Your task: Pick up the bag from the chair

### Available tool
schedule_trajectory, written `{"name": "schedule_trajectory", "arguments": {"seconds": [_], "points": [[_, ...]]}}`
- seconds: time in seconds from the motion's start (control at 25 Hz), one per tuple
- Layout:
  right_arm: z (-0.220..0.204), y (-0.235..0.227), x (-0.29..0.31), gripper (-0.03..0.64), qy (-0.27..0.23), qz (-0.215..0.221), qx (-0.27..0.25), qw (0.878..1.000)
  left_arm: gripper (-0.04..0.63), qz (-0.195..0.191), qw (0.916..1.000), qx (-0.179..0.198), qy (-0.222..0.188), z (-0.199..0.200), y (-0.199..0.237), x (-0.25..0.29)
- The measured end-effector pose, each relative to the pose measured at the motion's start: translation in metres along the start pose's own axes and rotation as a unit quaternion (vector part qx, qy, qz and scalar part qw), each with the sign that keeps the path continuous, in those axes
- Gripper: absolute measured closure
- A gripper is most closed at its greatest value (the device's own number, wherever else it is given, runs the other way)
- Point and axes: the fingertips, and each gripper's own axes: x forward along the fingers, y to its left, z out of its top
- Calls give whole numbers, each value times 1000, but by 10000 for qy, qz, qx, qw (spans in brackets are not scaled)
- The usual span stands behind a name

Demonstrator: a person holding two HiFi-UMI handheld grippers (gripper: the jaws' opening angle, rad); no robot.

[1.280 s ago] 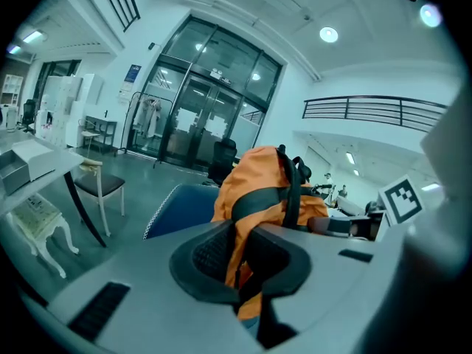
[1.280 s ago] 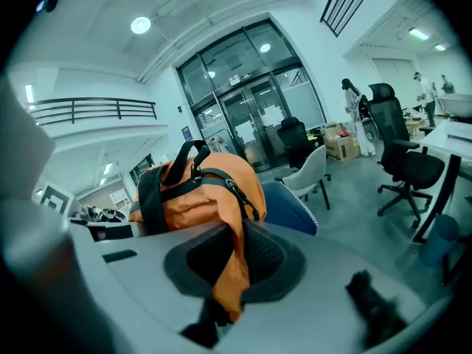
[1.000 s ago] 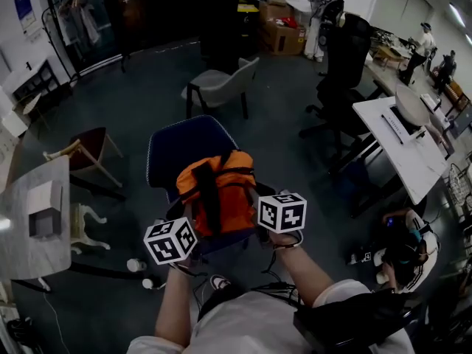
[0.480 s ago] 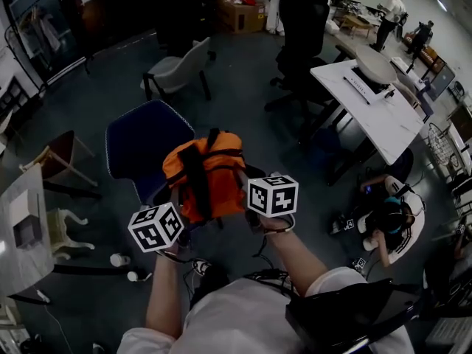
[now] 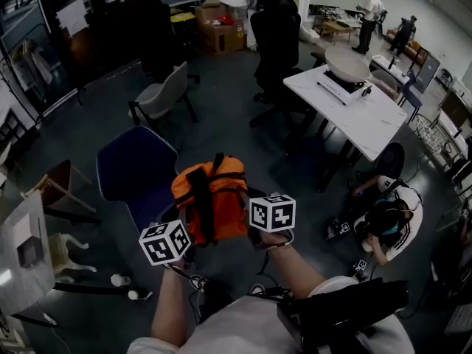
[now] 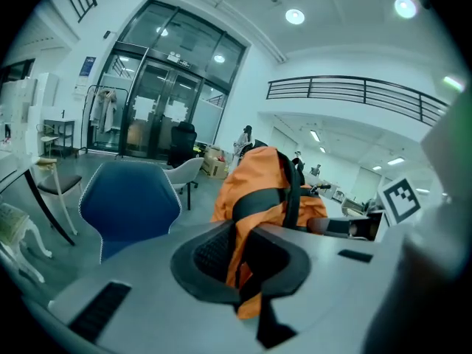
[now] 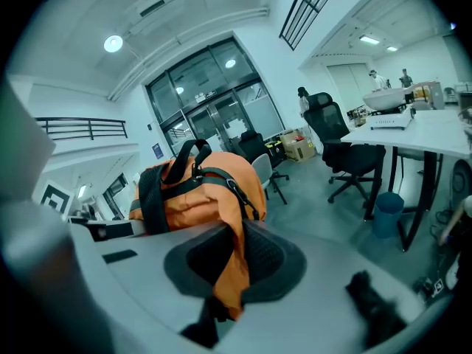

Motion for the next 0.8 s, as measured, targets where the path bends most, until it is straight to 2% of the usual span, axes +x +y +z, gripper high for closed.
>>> {"name": "schedule_trajectory", "arguments": {"seconds": [0.32, 0.52, 0.8], "points": [[-17, -30, -43, 563, 69, -58, 25, 10000, 561, -7, 9999, -25, 152, -35, -46, -6], [-24, -46, -62, 563, 64, -87, 177, 9998, 561, -12, 9996, 111, 252, -44, -70, -10], [-30, -40, -77, 563, 84, 1, 170, 9998, 561, 96, 9996, 135, 249, -52, -81, -29]]}}
